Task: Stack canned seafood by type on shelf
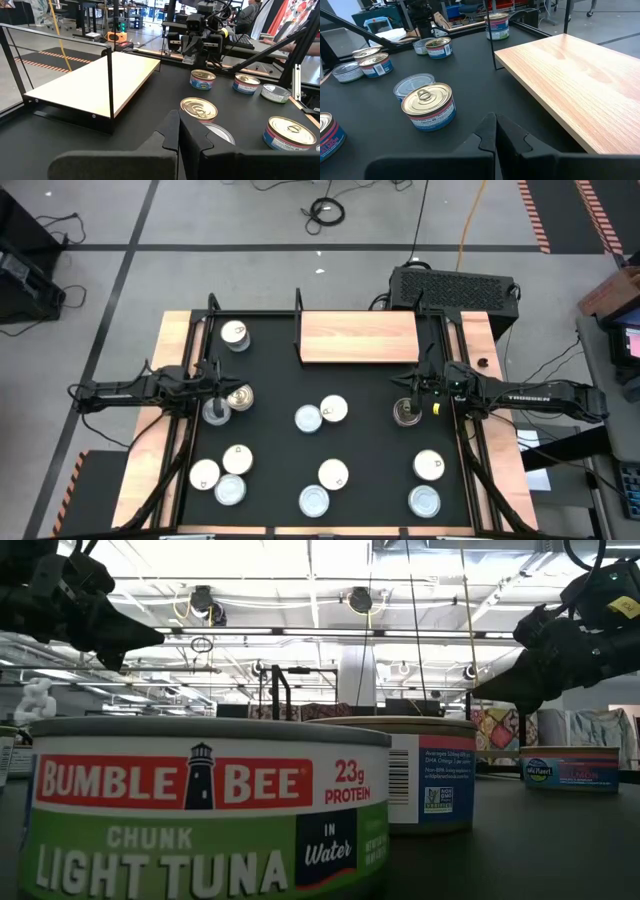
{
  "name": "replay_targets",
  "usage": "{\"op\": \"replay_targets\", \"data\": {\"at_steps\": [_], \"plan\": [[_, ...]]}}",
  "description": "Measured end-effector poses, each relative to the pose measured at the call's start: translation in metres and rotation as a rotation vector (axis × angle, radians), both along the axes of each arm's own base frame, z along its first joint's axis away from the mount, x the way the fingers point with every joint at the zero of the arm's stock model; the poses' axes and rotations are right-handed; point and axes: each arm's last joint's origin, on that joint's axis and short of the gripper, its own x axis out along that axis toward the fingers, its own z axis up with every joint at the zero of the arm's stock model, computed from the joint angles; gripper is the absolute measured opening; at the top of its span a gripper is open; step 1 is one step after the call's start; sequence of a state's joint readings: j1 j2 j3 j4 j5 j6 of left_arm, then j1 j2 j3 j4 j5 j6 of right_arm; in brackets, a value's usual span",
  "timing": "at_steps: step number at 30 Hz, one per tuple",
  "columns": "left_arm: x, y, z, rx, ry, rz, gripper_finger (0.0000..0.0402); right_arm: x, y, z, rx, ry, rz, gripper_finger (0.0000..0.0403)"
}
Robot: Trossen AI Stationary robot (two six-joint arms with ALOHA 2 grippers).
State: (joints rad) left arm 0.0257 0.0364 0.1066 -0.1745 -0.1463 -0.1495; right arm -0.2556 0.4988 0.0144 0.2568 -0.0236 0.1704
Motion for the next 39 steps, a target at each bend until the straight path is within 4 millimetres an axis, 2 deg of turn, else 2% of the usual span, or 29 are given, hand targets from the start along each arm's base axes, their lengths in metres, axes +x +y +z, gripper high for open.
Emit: {"op": "replay_targets", "data": {"at_steps": [36,39], "plan": [[0.0,0.0,0.0,0.0,0.0,0.0,0.0004,0.0,0.0,0.0001,-0.003,0.0,0.0,0.0],[0.0,0.0,0.0,0.0,0.0,0.001,0.0004,0.0002,-0.0001,0.001,-0.13,0.02,0.027,0.0]]}}
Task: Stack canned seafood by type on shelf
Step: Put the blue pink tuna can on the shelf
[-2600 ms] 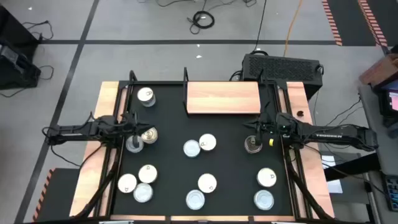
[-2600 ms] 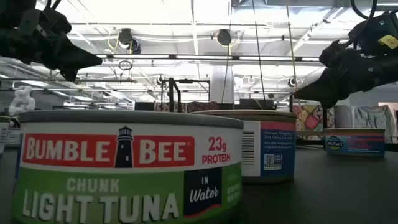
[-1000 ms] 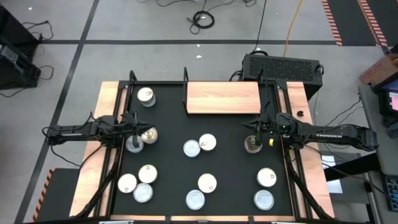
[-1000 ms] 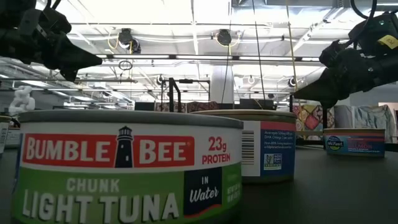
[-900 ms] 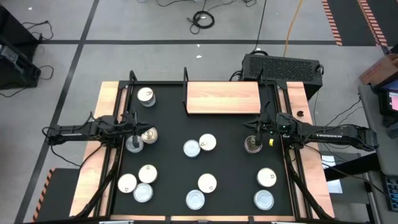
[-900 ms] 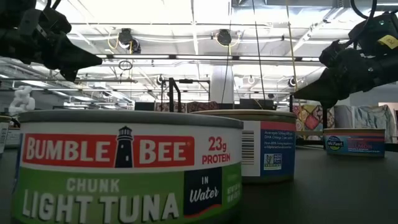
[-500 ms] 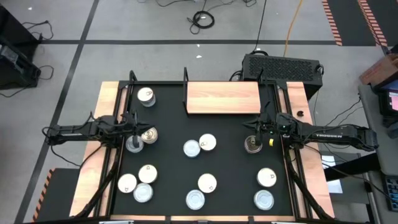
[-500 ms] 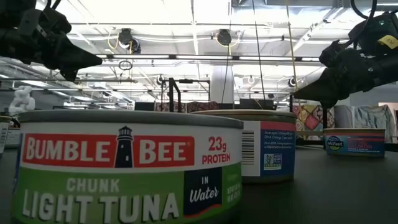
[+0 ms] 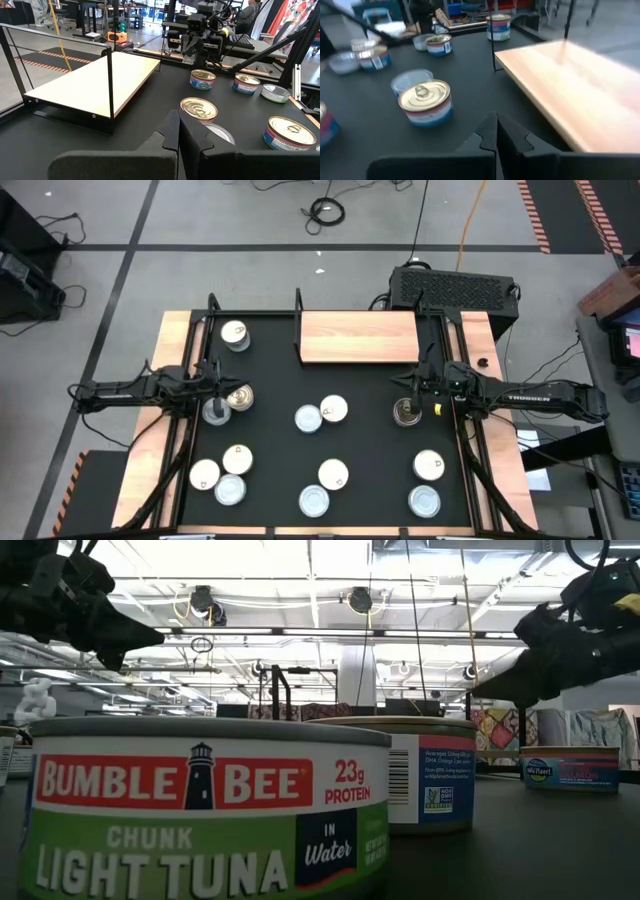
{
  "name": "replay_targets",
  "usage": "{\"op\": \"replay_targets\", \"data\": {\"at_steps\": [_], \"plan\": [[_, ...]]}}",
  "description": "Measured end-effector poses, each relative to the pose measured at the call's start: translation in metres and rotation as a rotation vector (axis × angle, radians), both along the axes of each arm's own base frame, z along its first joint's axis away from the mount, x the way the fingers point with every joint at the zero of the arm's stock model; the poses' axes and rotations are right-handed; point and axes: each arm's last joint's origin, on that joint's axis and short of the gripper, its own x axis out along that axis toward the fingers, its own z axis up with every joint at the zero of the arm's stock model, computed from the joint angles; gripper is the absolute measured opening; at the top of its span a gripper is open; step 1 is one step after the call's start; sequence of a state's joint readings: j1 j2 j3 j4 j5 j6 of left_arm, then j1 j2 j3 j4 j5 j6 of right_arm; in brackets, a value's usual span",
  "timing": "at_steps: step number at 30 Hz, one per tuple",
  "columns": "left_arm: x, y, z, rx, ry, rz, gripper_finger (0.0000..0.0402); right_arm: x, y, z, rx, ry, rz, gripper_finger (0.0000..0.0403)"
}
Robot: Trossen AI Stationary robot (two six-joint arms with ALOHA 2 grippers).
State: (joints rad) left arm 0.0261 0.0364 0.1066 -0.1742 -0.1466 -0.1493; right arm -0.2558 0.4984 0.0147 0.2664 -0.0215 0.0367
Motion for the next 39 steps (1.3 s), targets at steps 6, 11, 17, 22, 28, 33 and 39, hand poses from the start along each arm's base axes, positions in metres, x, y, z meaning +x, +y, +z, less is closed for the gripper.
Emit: {"op": "replay_targets", "data": {"at_steps": [6,11,17,22,28,33,39], "plan": [[0.0,0.0,0.0,0.159,0.028,-0.017,0.0004,0.0,0.0,0.0,-0.069,0.02,0.016,0.0],[0.0,0.0,0.004,0.281,0.012,-0.012,0.0004,0.0,0.0,0.002,-0.07,-0.007,0.015,0.0],[0.0,0.0,0.019,-0.175,-0.228,0.013,0.0004,0.001,0.0,0.009,0.012,-0.097,-0.004,0.0],[0.0,0.001,0.02,-0.198,-0.245,0.05,0.0004,0.002,0.0,0.017,0.061,-0.197,0.005,0.0],[-0.001,0.003,0.023,-0.149,-0.277,0.106,0.0004,0.004,0.0,0.027,0.295,-0.285,0.001,0.0],[-0.001,0.002,0.028,-0.158,-0.323,0.049,0.0004,0.007,0.003,0.042,0.37,-0.318,0.063,0.0004],[0.004,-0.002,0.041,-0.101,-0.312,-0.092,0.0004,0.02,0.014,0.089,0.442,-0.24,0.155,0.003]]}}
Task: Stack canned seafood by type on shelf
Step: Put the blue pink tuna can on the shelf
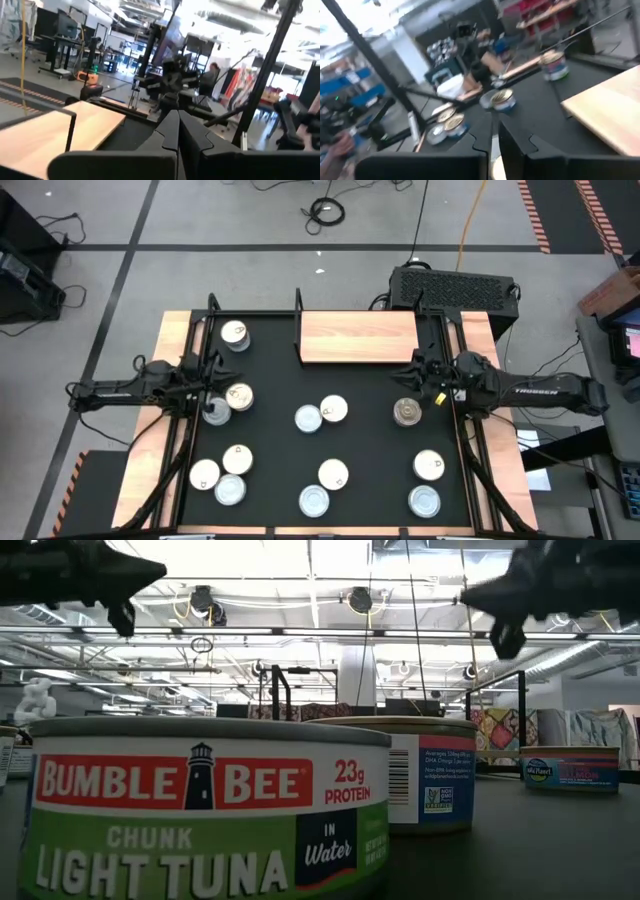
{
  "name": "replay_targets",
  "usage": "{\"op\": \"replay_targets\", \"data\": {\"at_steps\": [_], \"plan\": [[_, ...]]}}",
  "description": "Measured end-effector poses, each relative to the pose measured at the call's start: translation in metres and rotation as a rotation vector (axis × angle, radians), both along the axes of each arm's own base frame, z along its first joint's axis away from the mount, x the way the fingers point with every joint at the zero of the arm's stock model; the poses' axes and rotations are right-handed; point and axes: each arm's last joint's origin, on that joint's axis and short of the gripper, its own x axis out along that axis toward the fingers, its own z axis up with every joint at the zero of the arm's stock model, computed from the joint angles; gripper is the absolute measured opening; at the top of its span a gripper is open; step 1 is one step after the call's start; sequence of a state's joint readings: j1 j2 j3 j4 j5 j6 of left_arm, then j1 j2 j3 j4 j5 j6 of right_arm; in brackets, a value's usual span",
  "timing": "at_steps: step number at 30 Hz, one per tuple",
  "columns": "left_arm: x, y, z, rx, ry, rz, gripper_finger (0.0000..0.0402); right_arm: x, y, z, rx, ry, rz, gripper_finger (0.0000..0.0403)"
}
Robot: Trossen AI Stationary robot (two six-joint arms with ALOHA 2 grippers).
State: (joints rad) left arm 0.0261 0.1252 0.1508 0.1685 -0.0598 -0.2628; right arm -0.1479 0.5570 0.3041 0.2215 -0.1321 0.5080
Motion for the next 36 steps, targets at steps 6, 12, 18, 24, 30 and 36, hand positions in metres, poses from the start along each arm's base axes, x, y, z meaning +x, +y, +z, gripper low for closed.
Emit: {"op": "replay_targets", "data": {"at_steps": [6,12,18,24,30,36], "plan": [[0.021,-0.002,0.02,0.138,0.111,-0.059,0.0004,0.015,0.014,0.029,0.101,0.371,0.004,0.0053],[0.058,-0.01,0.044,0.416,0.219,-0.127,0.0021,0.022,0.027,0.029,0.198,0.771,-0.072,0.0054],[0.094,-0.023,0.05,0.704,0.294,-0.195,0.01,0.039,0.047,0.014,0.11,0.951,0.062,0.0055],[0.121,-0.037,0.056,0.882,0.312,-0.242,0.019,0.056,0.061,0.002,0.06,1.051,0.111,0.0055],[0.135,-0.041,0.059,0.933,0.333,-0.22,0.0216,0.07,0.076,0.014,-0.005,1.197,0.12,0.0055],[0.136,-0.041,0.057,0.893,0.346,-0.216,0.0216,0.08,0.096,0.024,-0.108,1.369,0.021,0.0054]]}}
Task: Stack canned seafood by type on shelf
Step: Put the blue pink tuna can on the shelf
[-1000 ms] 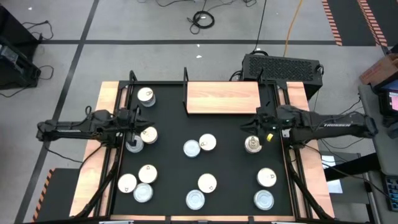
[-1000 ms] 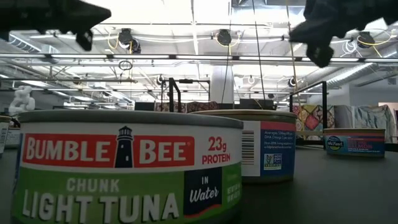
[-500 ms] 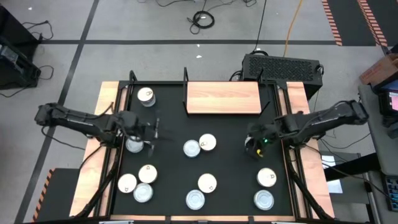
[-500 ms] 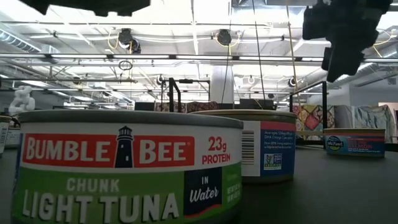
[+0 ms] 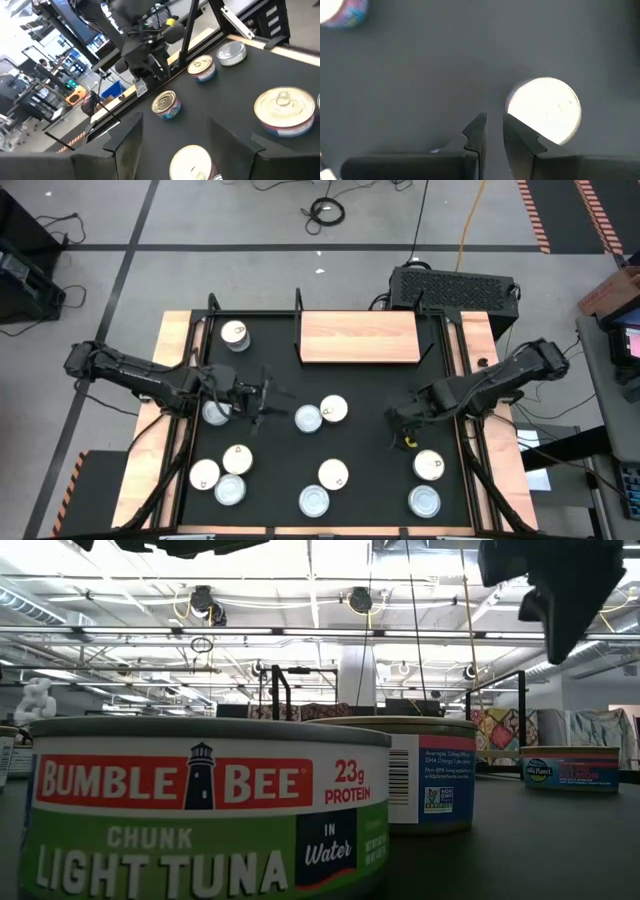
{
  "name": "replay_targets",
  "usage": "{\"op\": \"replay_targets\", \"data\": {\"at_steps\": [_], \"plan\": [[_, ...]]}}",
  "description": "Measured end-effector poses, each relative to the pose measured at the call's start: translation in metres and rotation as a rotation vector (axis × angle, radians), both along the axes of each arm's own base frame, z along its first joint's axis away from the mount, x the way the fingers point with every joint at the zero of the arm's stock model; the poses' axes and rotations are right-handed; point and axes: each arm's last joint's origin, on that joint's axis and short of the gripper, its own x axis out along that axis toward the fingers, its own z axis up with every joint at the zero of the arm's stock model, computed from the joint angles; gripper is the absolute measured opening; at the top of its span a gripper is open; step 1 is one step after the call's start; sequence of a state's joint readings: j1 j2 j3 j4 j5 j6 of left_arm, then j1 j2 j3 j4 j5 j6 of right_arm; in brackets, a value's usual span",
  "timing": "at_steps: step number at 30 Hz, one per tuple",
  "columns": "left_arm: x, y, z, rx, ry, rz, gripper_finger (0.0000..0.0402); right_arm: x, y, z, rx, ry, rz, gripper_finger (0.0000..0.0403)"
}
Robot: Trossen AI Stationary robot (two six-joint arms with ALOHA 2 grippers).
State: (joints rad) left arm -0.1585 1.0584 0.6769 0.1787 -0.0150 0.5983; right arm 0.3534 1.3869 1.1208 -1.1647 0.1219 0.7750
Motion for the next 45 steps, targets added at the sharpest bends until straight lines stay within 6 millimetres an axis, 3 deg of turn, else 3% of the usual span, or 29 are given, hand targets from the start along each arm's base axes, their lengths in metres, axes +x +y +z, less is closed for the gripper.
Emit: {"op": "replay_targets", "data": {"at_steps": [9,15,28,32,45], "plan": [[-0.002,0.003,0.002,0.0,-0.009,0.093,0.0216,0.005,0.024,-0.025,-0.121,0.189,-0.042,0.0055],[-0.002,0.003,0.002,0.0,-0.004,0.097,0.0216,0.008,0.023,-0.029,-0.124,0.208,-0.051,0.0068],[-0.003,0.004,-0.004,-0.01,0.053,0.106,0.0216,0.013,0.013,-0.029,-0.078,0.199,-0.184,0.0209],[-0.002,0.011,-0.004,-0.01,0.052,0.137,0.0216,0.014,0.013,-0.029,-0.047,0.203,-0.207,0.0233],[-0.001,0.023,-0.002,-0.042,0.036,0.19,0.0216,0.014,0.013,-0.029,-0.103,0.163,-0.287,0.021]]}}
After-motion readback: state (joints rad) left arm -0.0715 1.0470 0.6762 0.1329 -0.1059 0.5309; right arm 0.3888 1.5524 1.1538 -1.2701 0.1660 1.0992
